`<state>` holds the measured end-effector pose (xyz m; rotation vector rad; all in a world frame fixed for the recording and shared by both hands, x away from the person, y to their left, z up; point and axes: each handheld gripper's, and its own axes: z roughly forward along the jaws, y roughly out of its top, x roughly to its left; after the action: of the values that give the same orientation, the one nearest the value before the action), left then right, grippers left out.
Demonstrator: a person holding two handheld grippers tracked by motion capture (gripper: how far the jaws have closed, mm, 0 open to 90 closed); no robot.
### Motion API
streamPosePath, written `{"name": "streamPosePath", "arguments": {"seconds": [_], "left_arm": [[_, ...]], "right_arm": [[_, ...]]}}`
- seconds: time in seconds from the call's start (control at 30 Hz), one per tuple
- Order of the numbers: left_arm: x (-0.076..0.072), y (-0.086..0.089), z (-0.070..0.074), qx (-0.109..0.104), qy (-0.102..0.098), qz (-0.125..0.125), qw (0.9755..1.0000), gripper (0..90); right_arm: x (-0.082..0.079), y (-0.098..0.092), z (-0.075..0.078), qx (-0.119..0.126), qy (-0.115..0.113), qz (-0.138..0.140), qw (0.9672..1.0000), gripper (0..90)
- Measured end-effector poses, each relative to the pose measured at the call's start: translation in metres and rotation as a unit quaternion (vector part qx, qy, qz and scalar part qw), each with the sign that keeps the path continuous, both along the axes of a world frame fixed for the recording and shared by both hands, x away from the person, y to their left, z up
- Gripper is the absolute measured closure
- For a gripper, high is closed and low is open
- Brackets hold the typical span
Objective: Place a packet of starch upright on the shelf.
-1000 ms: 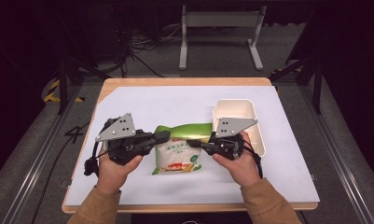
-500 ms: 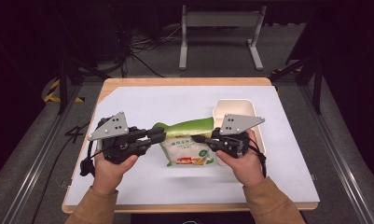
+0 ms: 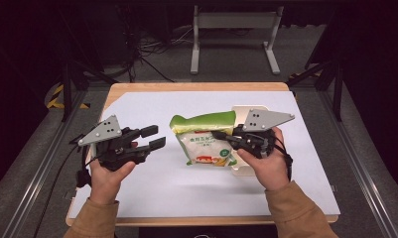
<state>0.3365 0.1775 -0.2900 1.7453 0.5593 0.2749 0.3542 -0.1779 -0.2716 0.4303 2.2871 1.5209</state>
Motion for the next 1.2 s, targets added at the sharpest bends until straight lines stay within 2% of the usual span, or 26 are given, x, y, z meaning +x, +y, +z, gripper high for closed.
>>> {"name": "streamPosePath", "arguments": {"seconds": [0.23,0.4,0.57,0.77,1.2], "left_arm": [[0.005,0.007,-0.004,0.000,0.000,0.026,0.9997,47.9],[0.010,0.012,-0.008,0.000,0.008,0.043,0.9990,44.8],[0.016,0.016,-0.013,0.012,0.017,0.075,0.9970,41.7],[0.021,0.019,-0.019,0.028,0.026,0.089,0.9953,37.6],[0.027,0.027,-0.026,0.024,0.037,0.108,0.9932,35.9]], "right_arm": [[0.004,-0.008,0.009,-0.002,-0.001,-0.020,0.9998,89.6],[0.007,-0.016,0.016,-0.003,-0.005,-0.034,0.9994,89.6],[0.011,-0.027,0.021,0.003,-0.004,-0.047,0.9989,89.5],[0.015,-0.039,0.025,-0.006,-0.012,-0.060,0.9981,89.5],[0.022,-0.069,0.026,-0.004,-0.023,-0.090,0.9956,89.5]]}}
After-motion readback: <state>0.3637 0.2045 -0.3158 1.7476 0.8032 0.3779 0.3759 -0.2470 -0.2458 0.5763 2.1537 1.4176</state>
